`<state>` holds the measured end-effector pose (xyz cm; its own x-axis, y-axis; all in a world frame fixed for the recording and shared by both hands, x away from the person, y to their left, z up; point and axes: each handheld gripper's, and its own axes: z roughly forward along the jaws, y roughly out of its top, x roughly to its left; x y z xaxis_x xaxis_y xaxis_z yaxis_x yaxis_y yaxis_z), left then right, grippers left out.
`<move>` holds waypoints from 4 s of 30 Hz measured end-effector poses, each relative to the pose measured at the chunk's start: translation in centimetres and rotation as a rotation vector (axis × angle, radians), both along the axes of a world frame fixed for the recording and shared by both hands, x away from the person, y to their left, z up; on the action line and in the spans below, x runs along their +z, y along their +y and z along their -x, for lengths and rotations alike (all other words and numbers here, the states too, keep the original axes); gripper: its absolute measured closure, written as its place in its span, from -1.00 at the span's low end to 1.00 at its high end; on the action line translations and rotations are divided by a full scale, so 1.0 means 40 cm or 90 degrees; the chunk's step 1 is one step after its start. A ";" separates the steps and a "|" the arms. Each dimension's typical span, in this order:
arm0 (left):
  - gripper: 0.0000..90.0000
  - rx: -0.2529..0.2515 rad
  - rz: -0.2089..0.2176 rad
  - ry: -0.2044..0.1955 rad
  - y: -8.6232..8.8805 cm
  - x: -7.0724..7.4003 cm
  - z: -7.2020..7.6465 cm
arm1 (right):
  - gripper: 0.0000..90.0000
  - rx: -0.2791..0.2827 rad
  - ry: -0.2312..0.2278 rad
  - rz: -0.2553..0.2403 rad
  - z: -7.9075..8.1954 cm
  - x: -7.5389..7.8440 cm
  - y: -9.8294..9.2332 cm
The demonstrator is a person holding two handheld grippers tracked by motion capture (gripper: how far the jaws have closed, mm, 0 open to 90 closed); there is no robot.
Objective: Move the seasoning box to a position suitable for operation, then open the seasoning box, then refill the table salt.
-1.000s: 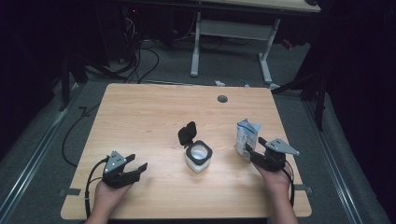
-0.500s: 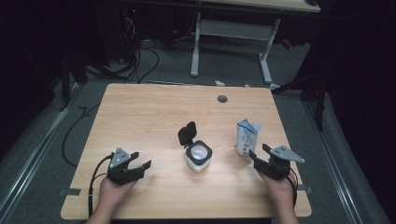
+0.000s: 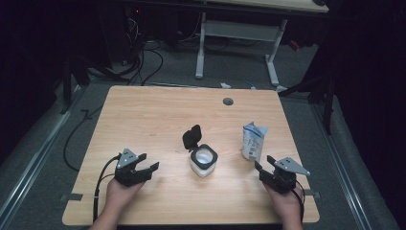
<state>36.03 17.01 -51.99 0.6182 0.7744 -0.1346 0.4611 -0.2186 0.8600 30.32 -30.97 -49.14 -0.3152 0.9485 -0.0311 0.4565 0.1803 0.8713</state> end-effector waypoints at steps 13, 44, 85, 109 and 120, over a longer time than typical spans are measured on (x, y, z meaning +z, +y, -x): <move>-0.22 -0.003 -0.024 -0.007 -0.028 0.004 -0.003 | -0.02 0.050 0.012 0.013 0.003 -0.011 0.063; 0.05 -0.011 -0.019 -0.015 -0.071 -0.004 0.033 | 0.15 0.148 0.040 0.049 -0.044 -0.060 0.209; 0.93 0.030 0.022 -0.011 -0.195 0.089 -0.074 | 0.55 0.200 0.041 0.038 -0.043 -0.059 0.231; 0.99 0.019 0.047 -0.024 -0.244 0.139 -0.114 | 0.93 0.235 0.037 0.039 -0.032 -0.060 0.259; 1.00 0.006 0.059 -0.025 -0.259 0.150 -0.105 | 1.00 0.245 0.027 0.032 -0.029 -0.054 0.264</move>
